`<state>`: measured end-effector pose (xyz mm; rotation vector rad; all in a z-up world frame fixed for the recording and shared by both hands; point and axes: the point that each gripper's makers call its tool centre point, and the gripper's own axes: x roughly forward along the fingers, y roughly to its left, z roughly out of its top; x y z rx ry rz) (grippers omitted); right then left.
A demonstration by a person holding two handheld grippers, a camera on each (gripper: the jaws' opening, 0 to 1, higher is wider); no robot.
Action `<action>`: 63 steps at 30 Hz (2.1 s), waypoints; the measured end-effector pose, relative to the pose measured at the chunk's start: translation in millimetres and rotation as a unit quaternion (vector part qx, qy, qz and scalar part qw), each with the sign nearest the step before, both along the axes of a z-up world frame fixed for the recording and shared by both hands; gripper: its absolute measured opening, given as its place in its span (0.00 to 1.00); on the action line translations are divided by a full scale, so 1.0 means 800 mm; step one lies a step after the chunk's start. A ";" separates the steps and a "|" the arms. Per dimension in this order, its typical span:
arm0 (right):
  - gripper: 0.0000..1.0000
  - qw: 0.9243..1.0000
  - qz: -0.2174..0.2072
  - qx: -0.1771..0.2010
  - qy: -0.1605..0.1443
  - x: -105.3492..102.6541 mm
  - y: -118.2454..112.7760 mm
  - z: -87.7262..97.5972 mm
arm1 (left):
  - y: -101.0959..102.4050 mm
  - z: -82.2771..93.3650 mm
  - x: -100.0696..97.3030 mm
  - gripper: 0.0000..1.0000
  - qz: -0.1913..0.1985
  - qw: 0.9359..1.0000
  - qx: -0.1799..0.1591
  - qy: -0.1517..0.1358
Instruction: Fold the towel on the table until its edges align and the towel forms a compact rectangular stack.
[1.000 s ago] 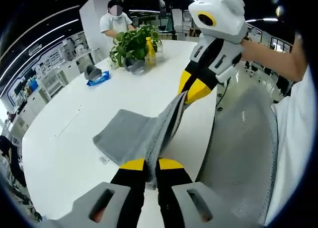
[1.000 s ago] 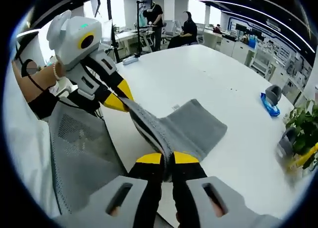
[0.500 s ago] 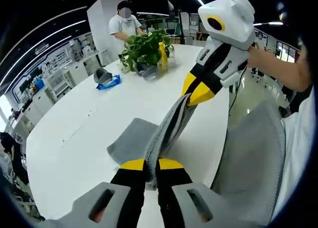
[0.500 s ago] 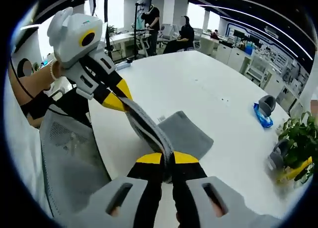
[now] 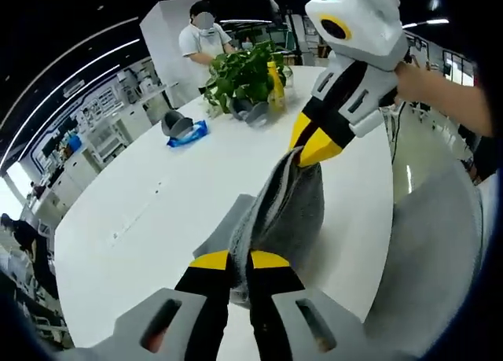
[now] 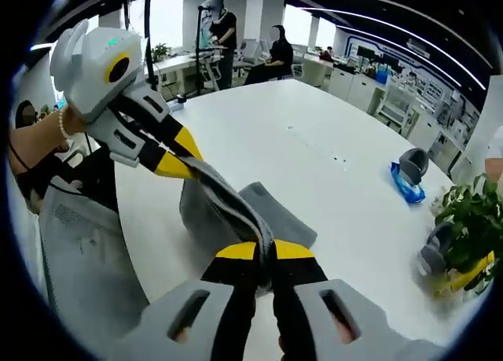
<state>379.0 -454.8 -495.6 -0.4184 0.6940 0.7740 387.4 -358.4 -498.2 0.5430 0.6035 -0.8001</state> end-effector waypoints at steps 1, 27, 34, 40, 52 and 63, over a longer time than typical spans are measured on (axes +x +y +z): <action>0.03 1.000 -0.001 -0.003 -0.002 0.006 -0.001 -0.004 | -0.001 -0.005 0.006 0.08 0.003 1.000 -0.002 0.000; 0.05 0.999 -0.022 -0.044 0.000 0.107 -0.009 -0.128 | -0.003 -0.118 0.085 0.10 0.075 0.996 -0.002 0.040; 0.06 0.998 -0.024 -0.062 -0.008 0.118 -0.012 -0.151 | -0.003 -0.133 0.100 0.11 0.078 0.996 0.009 0.034; 0.06 0.998 -0.031 -0.058 -0.002 0.123 -0.012 -0.164 | 0.002 -0.153 0.104 0.12 0.088 0.995 0.008 0.037; 0.12 0.997 -0.071 0.015 0.003 0.129 -0.012 -0.156 | 0.034 -0.133 0.111 0.11 0.141 0.990 -0.009 -0.009; 0.12 0.995 -0.088 0.037 -0.031 0.110 -0.034 -0.112 | 0.049 -0.108 0.061 0.10 0.148 0.988 -0.043 -0.002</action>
